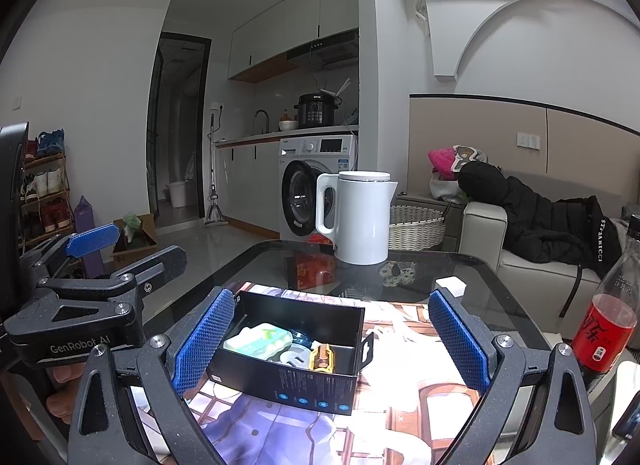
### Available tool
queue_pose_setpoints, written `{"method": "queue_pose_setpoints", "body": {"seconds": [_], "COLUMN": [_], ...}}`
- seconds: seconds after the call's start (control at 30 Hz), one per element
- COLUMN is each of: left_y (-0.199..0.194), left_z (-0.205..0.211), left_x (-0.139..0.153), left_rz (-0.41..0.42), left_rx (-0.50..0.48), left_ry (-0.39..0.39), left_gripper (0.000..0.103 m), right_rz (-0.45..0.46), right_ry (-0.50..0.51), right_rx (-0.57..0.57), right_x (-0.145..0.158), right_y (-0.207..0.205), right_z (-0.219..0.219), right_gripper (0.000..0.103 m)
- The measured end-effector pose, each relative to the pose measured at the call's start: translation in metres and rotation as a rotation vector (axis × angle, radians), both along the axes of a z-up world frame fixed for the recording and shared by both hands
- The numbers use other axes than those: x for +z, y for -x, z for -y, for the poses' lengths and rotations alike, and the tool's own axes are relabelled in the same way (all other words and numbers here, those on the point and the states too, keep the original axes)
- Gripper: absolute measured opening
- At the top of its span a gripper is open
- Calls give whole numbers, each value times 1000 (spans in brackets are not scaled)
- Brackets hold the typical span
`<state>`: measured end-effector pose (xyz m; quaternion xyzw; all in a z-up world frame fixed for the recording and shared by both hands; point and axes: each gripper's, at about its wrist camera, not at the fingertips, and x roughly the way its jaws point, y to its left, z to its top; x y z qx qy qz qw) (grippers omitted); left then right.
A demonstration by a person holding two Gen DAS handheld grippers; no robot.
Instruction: Organize rigid objects
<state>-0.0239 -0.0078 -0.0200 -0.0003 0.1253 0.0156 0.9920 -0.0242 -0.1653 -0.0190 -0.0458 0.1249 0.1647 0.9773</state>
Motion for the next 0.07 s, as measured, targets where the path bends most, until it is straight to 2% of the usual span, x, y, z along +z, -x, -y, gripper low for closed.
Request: {"method": "queue_pose_setpoints", "body": {"seconds": [0.07], "left_y": [0], "left_z": [0], "left_x": [-1], "left_rz": [0], "left_rx": [3], "left_ry": [-1], "left_gripper": [103], "right_rz": [-1], "right_ry": [0], "right_rx": [0], "right_x": [-1], "right_y": [0], "right_z": [0], "right_gripper": [100]}}
